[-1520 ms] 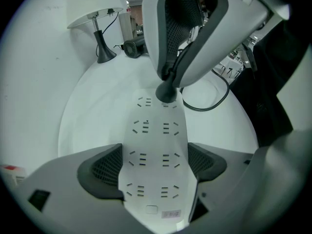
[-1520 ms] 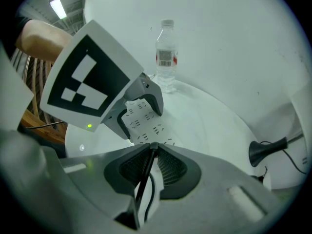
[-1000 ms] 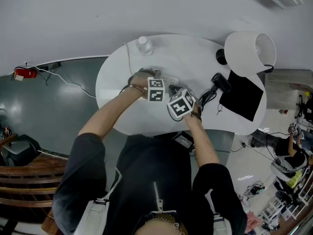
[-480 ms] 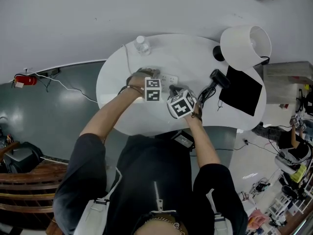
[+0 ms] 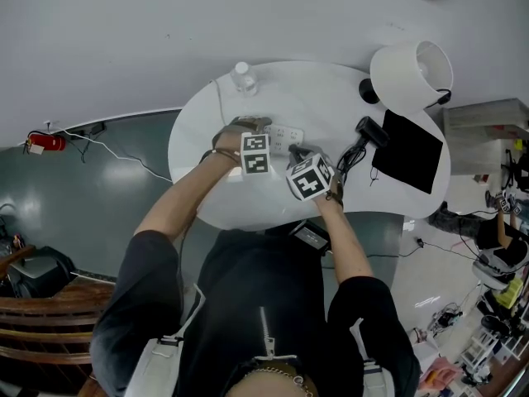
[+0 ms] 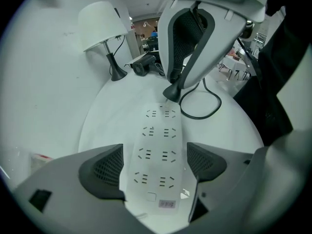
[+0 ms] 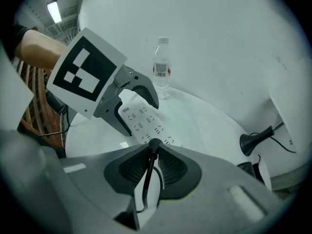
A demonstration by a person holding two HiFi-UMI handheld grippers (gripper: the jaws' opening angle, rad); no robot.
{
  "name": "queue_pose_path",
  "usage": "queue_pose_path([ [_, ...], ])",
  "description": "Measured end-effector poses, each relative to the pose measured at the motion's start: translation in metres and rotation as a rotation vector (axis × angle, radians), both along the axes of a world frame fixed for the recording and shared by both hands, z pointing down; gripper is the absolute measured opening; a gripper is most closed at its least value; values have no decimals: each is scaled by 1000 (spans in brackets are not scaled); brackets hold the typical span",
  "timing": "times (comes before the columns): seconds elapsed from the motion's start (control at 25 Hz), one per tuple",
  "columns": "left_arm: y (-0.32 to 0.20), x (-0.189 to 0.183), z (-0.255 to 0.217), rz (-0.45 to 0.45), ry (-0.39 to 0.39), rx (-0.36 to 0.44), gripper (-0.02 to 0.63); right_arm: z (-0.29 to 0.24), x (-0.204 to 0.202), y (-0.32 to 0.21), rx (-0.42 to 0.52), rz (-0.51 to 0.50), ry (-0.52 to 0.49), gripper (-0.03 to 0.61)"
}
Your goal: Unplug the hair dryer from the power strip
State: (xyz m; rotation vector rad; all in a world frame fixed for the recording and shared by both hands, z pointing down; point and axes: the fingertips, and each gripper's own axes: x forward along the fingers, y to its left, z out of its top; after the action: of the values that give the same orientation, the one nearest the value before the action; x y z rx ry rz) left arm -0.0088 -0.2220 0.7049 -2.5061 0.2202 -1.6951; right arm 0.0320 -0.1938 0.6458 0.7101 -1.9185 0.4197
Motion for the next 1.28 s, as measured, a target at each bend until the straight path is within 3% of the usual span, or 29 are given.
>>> queue_pose_path([
  [0.6, 32, -16, -29, -87, 83, 29, 390, -22, 0, 14, 76, 15, -18, 55],
  [0.68, 35, -18, -37, -95, 100, 51, 325, -26, -1, 15, 92, 18, -23, 55],
  [0.8, 39, -22, -49, -109, 129, 92, 112, -32, -1, 18, 114, 28, -30, 55],
  [0.88, 40, -24, -57, -126, 151, 106, 53, -37, 0, 19, 129, 35, -37, 55],
  [1.28, 48, -39, -95, -219, 246, 161, 25, -67, 0, 20, 239, 73, -93, 55],
])
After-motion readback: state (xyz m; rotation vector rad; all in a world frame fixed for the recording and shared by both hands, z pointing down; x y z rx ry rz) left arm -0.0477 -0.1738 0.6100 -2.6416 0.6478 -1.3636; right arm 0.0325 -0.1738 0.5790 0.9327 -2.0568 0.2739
